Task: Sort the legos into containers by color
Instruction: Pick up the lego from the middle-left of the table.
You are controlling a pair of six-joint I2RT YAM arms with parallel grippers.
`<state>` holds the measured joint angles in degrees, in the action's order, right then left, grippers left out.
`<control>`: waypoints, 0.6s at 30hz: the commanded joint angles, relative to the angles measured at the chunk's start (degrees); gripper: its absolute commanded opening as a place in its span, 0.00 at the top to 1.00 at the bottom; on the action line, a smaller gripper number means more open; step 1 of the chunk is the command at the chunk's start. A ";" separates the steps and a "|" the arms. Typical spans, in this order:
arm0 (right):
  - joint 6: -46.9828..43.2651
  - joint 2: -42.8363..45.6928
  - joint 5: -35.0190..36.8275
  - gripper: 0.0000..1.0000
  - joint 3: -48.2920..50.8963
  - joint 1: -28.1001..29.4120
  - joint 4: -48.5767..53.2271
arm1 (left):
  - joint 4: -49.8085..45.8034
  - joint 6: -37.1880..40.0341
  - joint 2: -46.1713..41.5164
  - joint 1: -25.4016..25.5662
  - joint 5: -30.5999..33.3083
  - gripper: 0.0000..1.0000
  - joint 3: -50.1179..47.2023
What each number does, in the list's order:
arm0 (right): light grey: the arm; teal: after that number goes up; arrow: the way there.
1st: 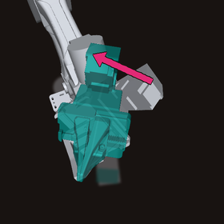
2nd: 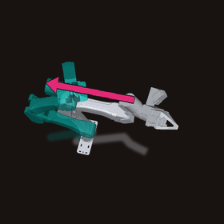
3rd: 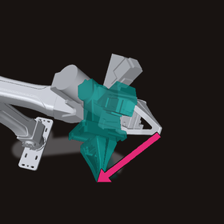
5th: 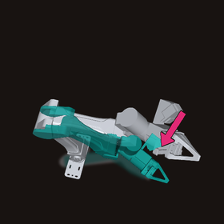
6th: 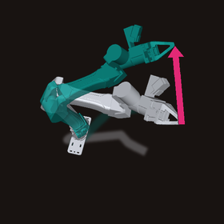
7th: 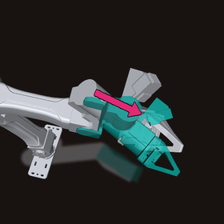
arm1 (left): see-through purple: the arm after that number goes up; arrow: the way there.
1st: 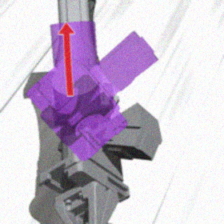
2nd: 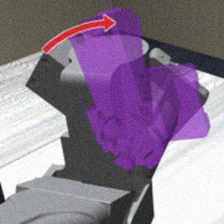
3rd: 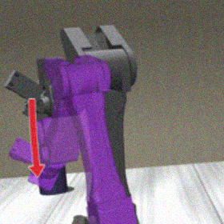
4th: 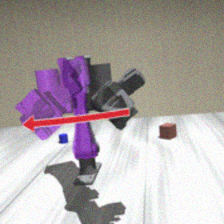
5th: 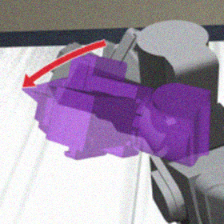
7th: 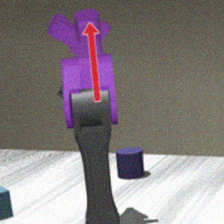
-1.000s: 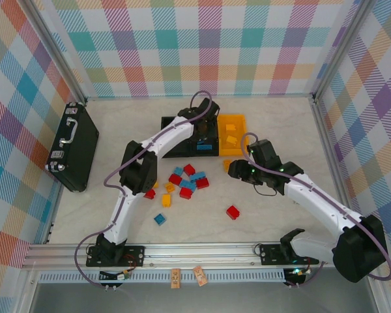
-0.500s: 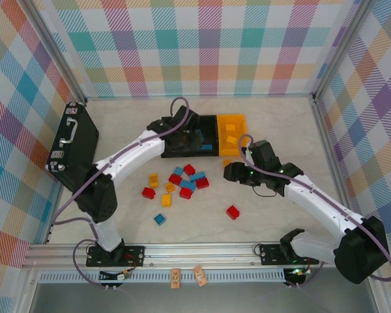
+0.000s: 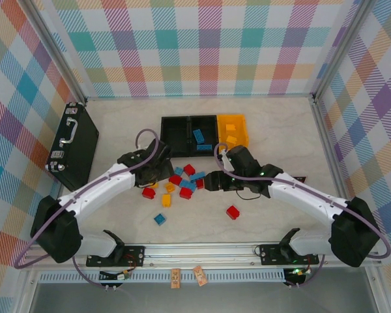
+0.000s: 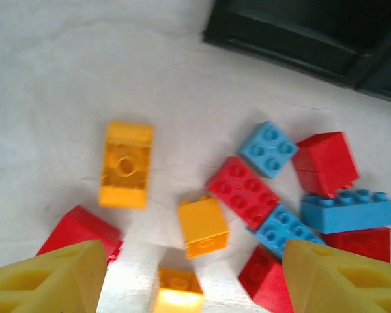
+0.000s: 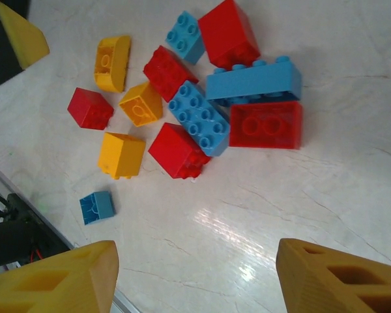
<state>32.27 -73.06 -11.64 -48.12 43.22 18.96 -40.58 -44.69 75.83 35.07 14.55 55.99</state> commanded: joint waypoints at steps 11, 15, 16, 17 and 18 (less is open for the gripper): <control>0.32 -2.71 -0.58 0.35 -3.08 1.34 -3.59 | 1.85 -16.43 -4.01 -0.81 2.87 0.19 -13.43; 0.33 -2.62 -0.23 0.36 -2.95 1.34 -3.32 | 4.65 -16.54 -2.24 -0.86 3.55 0.18 -14.58; 0.33 -2.65 -0.04 0.36 -2.95 1.35 -3.23 | 5.57 -16.53 -1.70 -0.88 3.73 0.18 -14.84; 0.33 -2.62 0.03 0.36 -3.01 1.35 -3.14 | 5.76 -16.64 -1.13 -0.99 3.94 0.18 -14.81; 0.34 -2.64 0.10 0.36 -3.03 1.34 -2.97 | 6.29 -16.66 -0.29 -1.10 4.08 0.18 -14.81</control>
<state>32.34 -75.40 -11.60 -49.58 44.29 16.29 -36.69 -59.86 74.08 34.70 17.17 41.93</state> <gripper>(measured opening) 0.642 0.817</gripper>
